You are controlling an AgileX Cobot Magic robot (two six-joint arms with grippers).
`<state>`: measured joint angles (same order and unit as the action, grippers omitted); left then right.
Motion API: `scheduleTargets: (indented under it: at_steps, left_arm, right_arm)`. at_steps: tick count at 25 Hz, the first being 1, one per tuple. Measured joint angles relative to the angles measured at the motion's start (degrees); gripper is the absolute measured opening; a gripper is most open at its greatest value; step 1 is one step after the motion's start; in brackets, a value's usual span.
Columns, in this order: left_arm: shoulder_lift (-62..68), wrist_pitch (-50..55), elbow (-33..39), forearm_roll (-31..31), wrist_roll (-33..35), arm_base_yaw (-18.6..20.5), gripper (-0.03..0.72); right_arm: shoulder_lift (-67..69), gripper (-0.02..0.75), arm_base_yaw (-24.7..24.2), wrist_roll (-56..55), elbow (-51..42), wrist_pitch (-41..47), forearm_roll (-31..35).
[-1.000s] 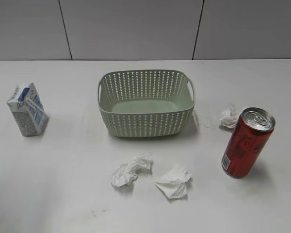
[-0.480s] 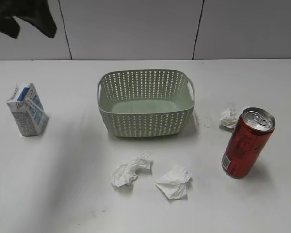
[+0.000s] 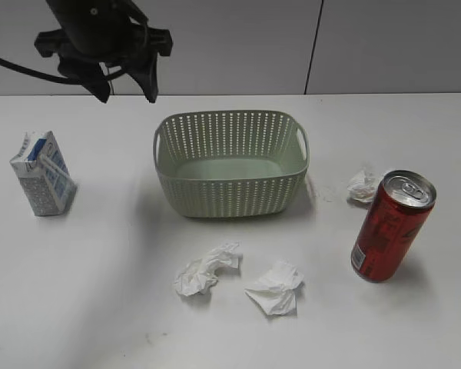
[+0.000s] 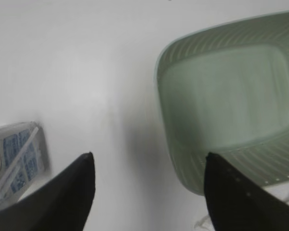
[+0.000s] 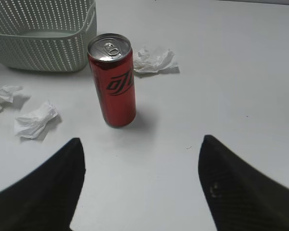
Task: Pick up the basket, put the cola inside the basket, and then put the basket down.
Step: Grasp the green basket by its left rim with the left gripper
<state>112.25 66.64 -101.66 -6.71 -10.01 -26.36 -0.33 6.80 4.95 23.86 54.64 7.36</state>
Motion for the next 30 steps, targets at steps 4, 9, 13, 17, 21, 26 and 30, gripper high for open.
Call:
scheduleTargets:
  at_steps: [4,9,13,17,21,26,30]
  left_arm:
    - [4.58,-0.10,-1.28,0.23,-1.45,-1.37,0.529]
    - [9.14,-1.90,-1.49,2.73,-3.50,-2.79,0.528]
    - [12.15,-3.82,-1.49,3.23,-5.44,-2.79,0.528]
    - [14.16,-4.92,-1.49,3.17,-5.92,-2.79,0.517]
    - [14.99,-5.14,-1.49,2.99,-7.06,-2.79,0.442]
    - [15.06,-5.39,-1.49,2.88,-7.71,-2.79,0.136]
    - [15.06,-6.37,-1.57,1.75,-8.70,-2.79,0.005]
  right_arm:
    - [0.00,0.567,0.00,-0.02,-0.06,0.00,0.06]
    - [0.00,0.567,0.00,-0.02,-0.06,0.00,0.06]
    - [0.00,0.567,0.00,-0.02,-0.06,0.00,0.06]
    - [0.00,0.567,0.00,-0.02,-0.06,0.00,0.12]
    - [0.00,0.567,0.00,-0.02,-0.06,0.00,0.12]
    - [0.00,0.567,0.00,-0.02,-0.06,0.00,0.12]
    - [0.00,0.567,0.00,-0.02,-0.06,0.00,0.12]
